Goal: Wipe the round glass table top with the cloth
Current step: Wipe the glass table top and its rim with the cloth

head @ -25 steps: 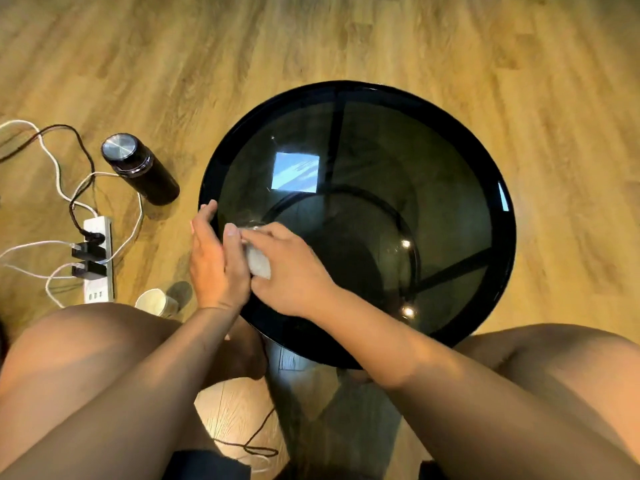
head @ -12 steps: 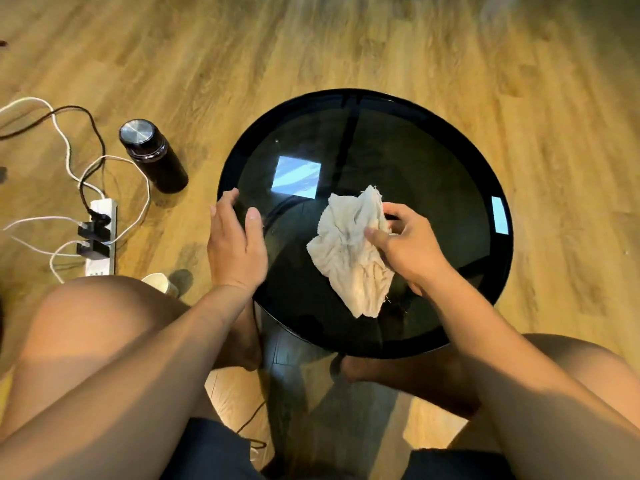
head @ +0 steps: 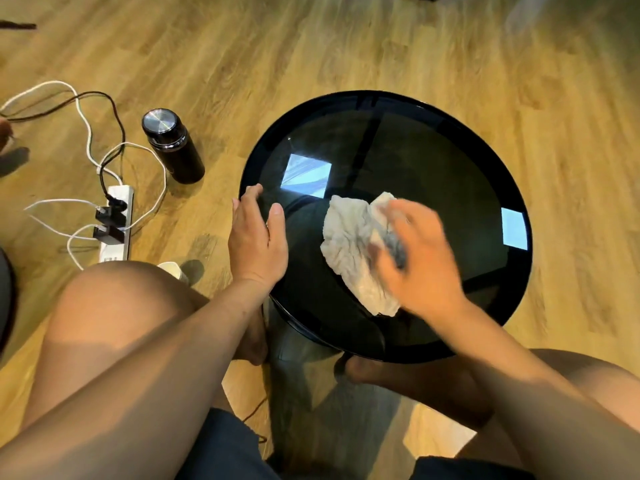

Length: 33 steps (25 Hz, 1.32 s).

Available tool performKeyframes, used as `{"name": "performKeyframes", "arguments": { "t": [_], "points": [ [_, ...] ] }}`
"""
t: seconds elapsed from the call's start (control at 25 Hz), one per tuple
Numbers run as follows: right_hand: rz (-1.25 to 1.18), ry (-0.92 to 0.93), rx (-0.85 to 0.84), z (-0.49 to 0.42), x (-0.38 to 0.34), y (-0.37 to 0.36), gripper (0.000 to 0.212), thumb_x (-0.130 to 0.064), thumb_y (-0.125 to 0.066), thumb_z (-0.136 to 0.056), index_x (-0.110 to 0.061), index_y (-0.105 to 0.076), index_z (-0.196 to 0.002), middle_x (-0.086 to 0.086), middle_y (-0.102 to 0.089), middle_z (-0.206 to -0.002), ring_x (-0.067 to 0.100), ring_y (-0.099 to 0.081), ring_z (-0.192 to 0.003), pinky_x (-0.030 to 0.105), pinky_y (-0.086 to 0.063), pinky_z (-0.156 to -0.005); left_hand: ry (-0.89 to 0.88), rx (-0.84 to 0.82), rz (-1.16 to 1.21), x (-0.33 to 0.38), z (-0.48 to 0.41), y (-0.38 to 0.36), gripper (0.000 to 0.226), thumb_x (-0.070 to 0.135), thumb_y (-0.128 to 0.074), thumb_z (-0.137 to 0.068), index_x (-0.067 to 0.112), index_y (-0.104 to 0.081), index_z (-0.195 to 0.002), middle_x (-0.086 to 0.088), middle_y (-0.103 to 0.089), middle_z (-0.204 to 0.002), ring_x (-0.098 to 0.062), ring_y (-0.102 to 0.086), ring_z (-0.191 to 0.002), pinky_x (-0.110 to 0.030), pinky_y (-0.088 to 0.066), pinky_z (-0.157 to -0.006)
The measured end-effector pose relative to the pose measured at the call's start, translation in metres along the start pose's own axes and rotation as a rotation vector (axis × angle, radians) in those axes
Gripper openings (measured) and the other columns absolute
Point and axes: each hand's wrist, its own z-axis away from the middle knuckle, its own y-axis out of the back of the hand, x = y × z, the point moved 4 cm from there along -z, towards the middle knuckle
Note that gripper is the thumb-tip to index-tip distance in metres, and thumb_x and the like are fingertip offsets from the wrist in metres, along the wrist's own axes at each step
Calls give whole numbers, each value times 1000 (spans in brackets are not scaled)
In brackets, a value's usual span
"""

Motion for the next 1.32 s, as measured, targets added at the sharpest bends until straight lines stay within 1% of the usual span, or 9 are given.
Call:
{"name": "performKeyframes", "arguments": {
  "t": [0.12,0.2,0.4,0.56,0.72,0.88,1.08,1.2,1.32],
  "points": [
    [187,116,-401,28,-19,-42,58,-51,-37,-98,-35,-27,-152,1,-18,-164,31,-4,-152,50,-20,-121,1,-17,17,-2,4,0,57,47,-26,-96,19,-34,-144,-9,-39,-153,-30,-27,-146,-50,-29,-117],
    [135,90,-452,18,-17,-54,55,-46,-30,-101,-36,-20,-154,-2,-8,-166,32,9,-152,54,-9,-123,-7,-20,25,-1,5,-1,57,48,-25,-96,21,-33,-145,-7,-36,-156,-26,-20,-149,-41,-22,-119],
    [164,265,-431,-79,-44,-101,51,-35,-30,-102,-28,-30,-153,11,-16,-164,40,-7,-151,57,-10,-121,-141,19,30,-3,4,0,52,37,-31,-100,8,-34,-144,-8,-42,-151,-18,-28,-145,-37,-14,-122],
    [151,90,-330,-181,-50,-140,49,-33,-33,-104,-36,-27,-152,8,-11,-165,42,-1,-150,53,-4,-122,-156,1,6,-5,2,-3,50,33,-33,-100,9,-34,-143,-9,-40,-153,-17,-27,-147,-28,-5,-123],
    [133,-5,-293,-222,-54,-152,49,-32,-33,-103,-35,-27,-151,4,-10,-166,41,-2,-150,48,-6,-123,-141,10,34,-2,0,-1,50,29,-34,-98,3,-38,-140,-15,-39,-152,-22,-31,-145,-46,-15,-122],
    [219,228,-359,-153,-80,-133,52,-40,-20,-104,-27,-23,-154,0,-20,-164,25,-13,-152,47,-11,-122,-138,56,70,5,-2,6,53,29,-37,-97,-3,-39,-140,-22,-37,-151,-32,-32,-144,-56,-27,-114],
    [35,441,-444,30,-60,-48,43,-37,-38,-101,-25,-53,-139,3,-53,-145,26,-52,-125,45,-38,-105,-166,-7,17,3,0,4,53,35,-38,-96,9,-38,-142,-13,-35,-155,-23,-26,-147,-40,-20,-122],
    [118,480,-504,89,-30,-19,43,-42,-49,-97,-35,-48,-139,2,-48,-141,26,-49,-109,38,-40,-92,-158,-22,-65,-1,-1,-2,51,40,-33,-97,19,-34,-143,-5,-33,-158,-15,-19,-149,-23,-6,-122],
    [109,418,-398,52,-37,-42,37,-37,-58,-92,-28,-58,-128,11,-54,-128,31,-47,-102,39,-45,-81,-191,-25,-68,-3,1,-4,51,40,-32,-99,18,-32,-144,-6,-33,-158,-16,-19,-149,-24,-5,-122]
  ]
}}
